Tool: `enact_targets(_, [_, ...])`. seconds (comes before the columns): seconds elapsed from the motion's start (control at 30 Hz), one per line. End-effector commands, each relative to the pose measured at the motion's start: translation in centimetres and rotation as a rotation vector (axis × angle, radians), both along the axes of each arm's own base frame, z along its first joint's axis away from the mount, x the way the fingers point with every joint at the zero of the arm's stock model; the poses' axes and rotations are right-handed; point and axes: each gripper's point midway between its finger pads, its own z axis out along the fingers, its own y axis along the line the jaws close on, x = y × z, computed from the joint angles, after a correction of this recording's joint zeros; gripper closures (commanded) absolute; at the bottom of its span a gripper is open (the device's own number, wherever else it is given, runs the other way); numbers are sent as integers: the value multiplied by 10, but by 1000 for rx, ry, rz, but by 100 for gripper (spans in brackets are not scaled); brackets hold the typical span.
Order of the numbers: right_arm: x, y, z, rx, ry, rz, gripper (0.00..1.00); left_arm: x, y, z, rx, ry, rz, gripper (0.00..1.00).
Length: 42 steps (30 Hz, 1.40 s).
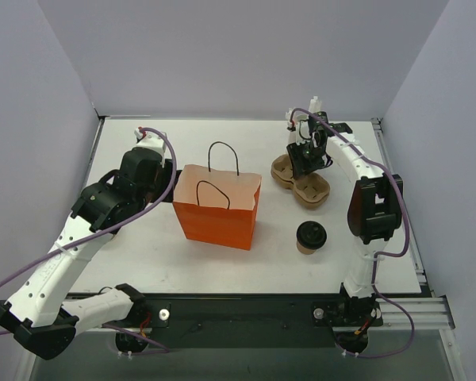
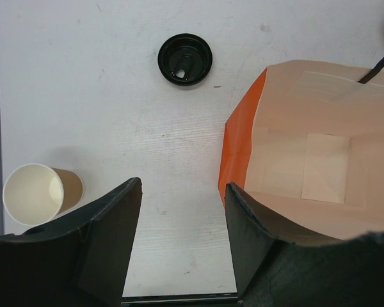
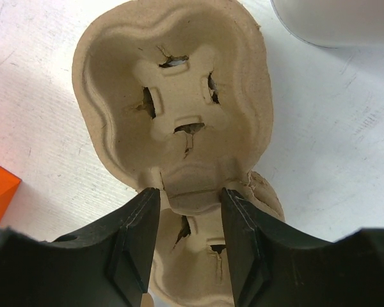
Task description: Pack the takeout coffee
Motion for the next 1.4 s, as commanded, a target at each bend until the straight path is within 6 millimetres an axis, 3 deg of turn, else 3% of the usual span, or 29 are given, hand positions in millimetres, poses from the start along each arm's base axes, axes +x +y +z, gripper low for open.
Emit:
enact_targets(0.0, [-3,-2,-3,7,18,24,57,1,1,14,-12,-39,3,36])
enact_targets(0.4, [-9,-11,-14,-39,34,62,55,-2,3,9,-5,-27,2,36])
enact_targets(0.87, [-3,-7,-11,-9,16,97,73,-4,5,10,-9,-22,10,36])
enact_targets(1.37, [5,-7,45,-22,-127,83,78,-6,6,16,-48,-32,29,36])
